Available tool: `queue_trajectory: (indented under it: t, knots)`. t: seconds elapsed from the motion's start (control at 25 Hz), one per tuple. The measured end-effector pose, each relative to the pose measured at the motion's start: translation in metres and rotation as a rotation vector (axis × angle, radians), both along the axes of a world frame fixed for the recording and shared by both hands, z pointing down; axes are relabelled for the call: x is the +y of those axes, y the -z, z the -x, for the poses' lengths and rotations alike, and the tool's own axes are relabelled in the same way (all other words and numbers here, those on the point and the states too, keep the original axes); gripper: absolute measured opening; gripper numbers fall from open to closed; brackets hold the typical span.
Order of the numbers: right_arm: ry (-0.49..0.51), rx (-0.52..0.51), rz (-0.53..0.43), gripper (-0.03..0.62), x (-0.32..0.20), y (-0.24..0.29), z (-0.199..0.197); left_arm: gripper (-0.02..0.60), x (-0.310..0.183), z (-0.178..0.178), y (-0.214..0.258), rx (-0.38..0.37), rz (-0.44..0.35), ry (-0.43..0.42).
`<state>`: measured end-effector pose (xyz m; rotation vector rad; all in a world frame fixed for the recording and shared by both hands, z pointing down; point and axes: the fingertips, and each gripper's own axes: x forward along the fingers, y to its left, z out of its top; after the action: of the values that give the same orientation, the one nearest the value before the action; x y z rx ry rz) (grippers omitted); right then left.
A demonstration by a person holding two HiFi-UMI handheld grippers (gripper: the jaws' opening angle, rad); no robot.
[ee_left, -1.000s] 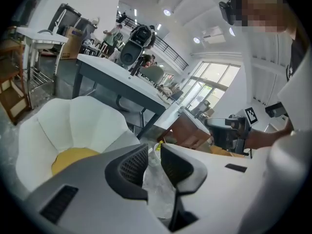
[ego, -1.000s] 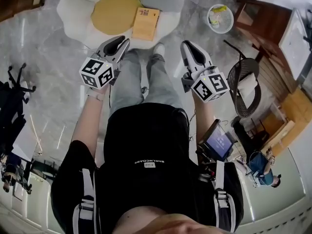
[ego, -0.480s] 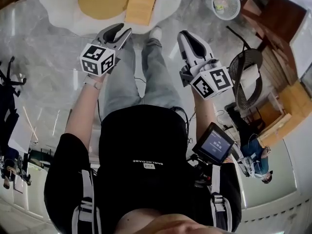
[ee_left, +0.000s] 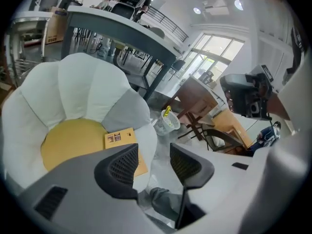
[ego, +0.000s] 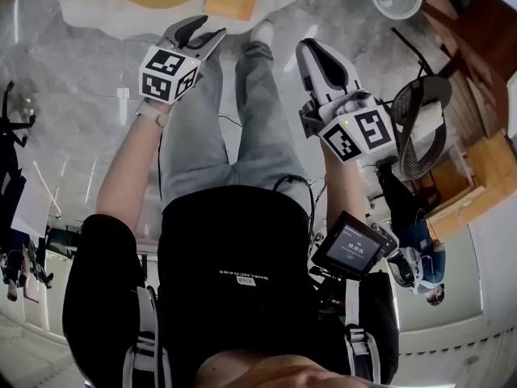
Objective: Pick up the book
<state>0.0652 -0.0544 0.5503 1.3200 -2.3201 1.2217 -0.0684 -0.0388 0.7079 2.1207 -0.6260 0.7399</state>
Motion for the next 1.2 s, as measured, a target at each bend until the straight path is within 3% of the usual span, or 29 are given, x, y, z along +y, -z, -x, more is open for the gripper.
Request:
queue_trajectory:
  t: [0.2,0.52,0.96,1.2]
  knots:
    - [0.006,-0.007,0.019,0.048,0.004,-0.04,-0.012,0.219,0.004,-0.012,-0.056,-0.123,-0.084,-0.074]
    - [-0.005,-0.03,0.057,0.048,0.019,-0.115,-0.057,0.233,0.024,-0.062,-0.151,-0.193,-0.094,-0.153]
    - [-0.003,-0.069,0.065,0.048,0.025,-0.186,-0.075,0.266,0.048,-0.11,-0.243,-0.29,-0.127,-0.324]
    - [0.025,-0.079,0.07,0.048,0.033,-0.216,-0.083,0.276,0.063,-0.117,-0.288,-0.394,-0.187,-0.396]
